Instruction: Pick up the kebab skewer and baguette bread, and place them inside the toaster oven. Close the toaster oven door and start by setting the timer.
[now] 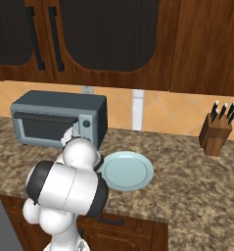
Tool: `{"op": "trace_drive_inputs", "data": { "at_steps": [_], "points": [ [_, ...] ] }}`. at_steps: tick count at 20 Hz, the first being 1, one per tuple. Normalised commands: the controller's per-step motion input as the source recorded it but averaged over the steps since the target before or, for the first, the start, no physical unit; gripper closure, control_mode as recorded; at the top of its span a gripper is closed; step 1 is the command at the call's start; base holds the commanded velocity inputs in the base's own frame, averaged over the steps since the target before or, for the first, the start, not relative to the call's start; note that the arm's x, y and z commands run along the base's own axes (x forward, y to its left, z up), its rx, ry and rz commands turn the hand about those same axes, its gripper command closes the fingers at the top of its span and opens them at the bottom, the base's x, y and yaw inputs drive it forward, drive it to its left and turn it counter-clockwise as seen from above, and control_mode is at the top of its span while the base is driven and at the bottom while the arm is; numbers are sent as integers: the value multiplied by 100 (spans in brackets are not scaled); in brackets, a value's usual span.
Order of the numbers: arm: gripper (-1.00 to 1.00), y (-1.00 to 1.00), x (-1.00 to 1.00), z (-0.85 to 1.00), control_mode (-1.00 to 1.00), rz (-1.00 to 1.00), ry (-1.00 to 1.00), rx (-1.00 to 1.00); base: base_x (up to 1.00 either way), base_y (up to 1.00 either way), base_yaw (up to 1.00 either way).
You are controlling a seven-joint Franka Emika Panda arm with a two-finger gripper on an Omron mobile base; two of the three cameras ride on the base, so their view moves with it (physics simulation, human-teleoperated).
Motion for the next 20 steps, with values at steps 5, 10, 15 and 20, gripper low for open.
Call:
{"op": "trace_drive_inputs", "data": {
  "at_steps": [5,10,15,20],
  "points": [
    [100,-13,0,0,-100,-22,-5,63,0,0,0],
    [100,-25,0,0,-100,-20,-14,65,0,0,0],
    [100,-25,0,-3,-100,-19,-20,69,0,0,0],
    [100,-7,-6,0,-100,-20,-20,72,0,0,0]
  ]
}}
